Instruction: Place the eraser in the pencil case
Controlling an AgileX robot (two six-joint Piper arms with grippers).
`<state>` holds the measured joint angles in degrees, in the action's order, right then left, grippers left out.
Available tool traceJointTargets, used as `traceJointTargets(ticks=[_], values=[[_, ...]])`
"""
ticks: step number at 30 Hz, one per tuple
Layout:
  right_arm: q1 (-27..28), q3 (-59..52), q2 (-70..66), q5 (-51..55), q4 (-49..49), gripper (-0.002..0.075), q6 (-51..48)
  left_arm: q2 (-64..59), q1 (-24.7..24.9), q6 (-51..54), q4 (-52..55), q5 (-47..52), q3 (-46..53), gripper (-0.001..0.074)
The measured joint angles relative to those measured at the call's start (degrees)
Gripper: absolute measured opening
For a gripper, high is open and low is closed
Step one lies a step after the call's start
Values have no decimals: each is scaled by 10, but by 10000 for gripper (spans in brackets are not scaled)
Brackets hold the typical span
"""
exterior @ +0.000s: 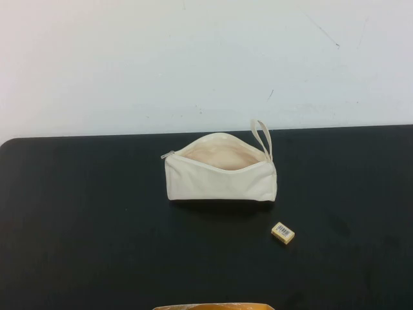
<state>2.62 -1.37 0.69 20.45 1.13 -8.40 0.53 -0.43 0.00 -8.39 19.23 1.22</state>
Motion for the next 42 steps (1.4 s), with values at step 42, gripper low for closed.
traceJointTargets(ticks=[42], values=[[0, -2, 0, -26, 384, -1, 98, 0, 0, 0, 0, 0, 0, -3]])
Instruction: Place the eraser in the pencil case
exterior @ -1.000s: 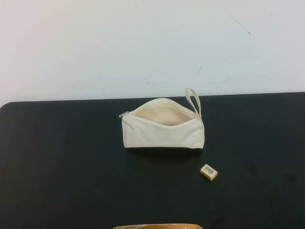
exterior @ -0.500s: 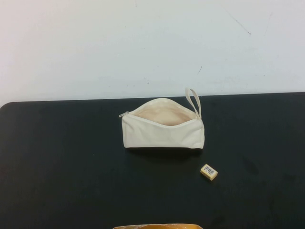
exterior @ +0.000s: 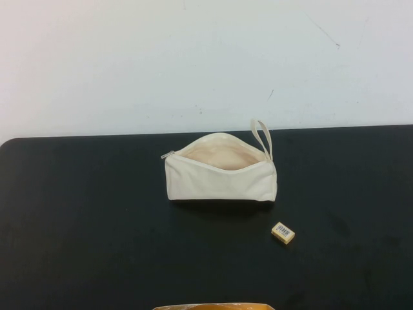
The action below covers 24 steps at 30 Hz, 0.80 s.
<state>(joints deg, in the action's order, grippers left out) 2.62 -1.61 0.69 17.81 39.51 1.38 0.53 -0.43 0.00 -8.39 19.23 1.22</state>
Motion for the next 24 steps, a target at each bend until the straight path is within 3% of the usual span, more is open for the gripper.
traceJointTargets(ticks=[3, 8, 13, 18, 24], values=[[0, 0, 0, -11, 74, -1, 8, 0, 0, 0, 0, 0, 0, -3], [0, 0, 0, -13, 94, -1, -33, 0, 0, 0, 0, 0, 0, -3], [0, 16, 0, -28, 103, -1, -172, 0, 0, 0, 0, 0, 0, -3], [0, 143, -54, 32, 71, -1, -349, 0, 0, 0, 0, 0, 0, -3], [0, 355, -234, 223, -60, -1, -468, 0, 0, 0, 0, 0, 0, -3]])
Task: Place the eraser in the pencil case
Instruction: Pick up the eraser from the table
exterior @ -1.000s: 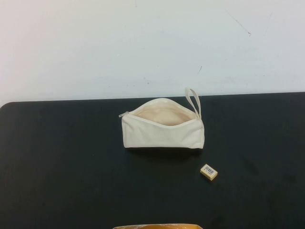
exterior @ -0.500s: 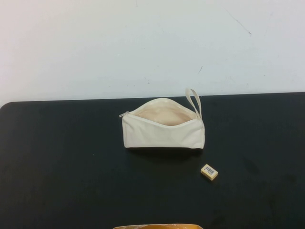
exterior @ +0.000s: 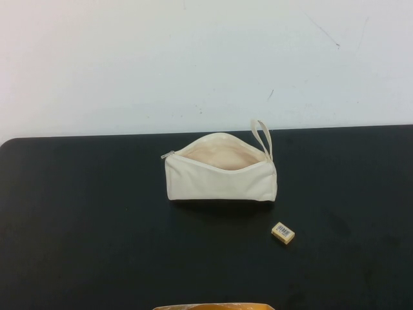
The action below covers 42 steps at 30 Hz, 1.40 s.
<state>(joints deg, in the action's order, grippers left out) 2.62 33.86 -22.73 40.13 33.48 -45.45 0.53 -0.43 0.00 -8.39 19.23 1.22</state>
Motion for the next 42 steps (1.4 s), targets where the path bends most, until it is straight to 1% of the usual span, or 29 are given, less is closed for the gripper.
traceJointTargets(ticks=[2, 6, 10, 12, 16, 21, 23, 26, 31, 37, 39, 40, 42], values=[[0, 68, -73, 70, -27, -1, -15, 0, 0, 0, 0, 0, 0, -3], [0, 161, -209, 172, -31, -1, -31, 0, 0, 0, 0, 0, 0, -3], [-5, 233, -325, 227, -27, -1, -39, 0, 0, 0, 0, 0, 0, -3], [-23, 269, -373, 239, -35, -1, -39, 0, 0, 0, 0, 1, 0, -3], [-90, 338, -470, 254, -89, -1, -13, 0, 0, 0, 0, 1, 0, -3], [-182, 425, -584, 269, -209, -1, 61, 0, 0, 0, 0, 1, 0, -3], [-213, 457, -631, 275, -254, -1, 106, 0, 0, 0, 0, 1, 0, -3], [-251, 491, -693, 277, -292, -1, 151, 0, 0, 0, 0, 1, 0, -3], [-296, 525, -776, 279, -306, -1, 180, 0, 0, 0, 0, 1, 0, -3], [-303, 531, -865, 267, -312, 2, 184, 0, 0, 0, 0, 1, 0, -3], [-303, 531, -886, 261, -314, 31, 182, 0, 0, 0, 0, 1, 0, -3], [-303, 532, -896, 255, -314, 63, 180, 0, 0, 0, 0, 1, 0, -3], [-303, 536, -911, 243, -308, 162, 177, 0, 0, 0, 0, 1, 0, -3]])
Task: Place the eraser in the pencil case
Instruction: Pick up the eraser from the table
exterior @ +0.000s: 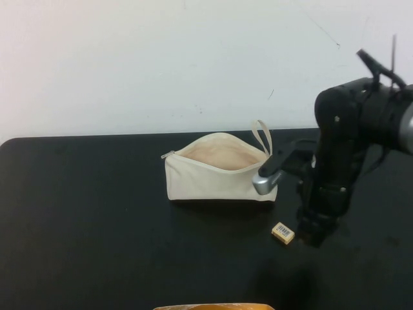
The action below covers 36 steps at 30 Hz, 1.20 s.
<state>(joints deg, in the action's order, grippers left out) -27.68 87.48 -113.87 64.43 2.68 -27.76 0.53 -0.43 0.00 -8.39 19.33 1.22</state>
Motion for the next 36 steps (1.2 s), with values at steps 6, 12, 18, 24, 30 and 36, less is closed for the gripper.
traceJointTargets(ticks=[6, 12, 18, 24, 30, 36], values=[[0, 25, -36, -70, 19, 438, 19, 0, 0, 0, 0, 0, 0, -3], [0, 52, -67, -129, 22, 460, 49, 0, 0, 0, 0, 0, 0, -3], [0, 63, -97, -138, 22, 459, 51, 0, 0, 0, 0, 0, 0, -3], [0, 64, -115, -136, 22, 458, 51, 0, 0, 0, 0, 0, 0, -3], [0, 68, -115, -107, 22, 309, 51, 0, 0, 0, 0, 0, 0, -3], [0, 109, -111, -27, 22, 201, 51, 0, 0, 0, 0, 0, 0, -3]])
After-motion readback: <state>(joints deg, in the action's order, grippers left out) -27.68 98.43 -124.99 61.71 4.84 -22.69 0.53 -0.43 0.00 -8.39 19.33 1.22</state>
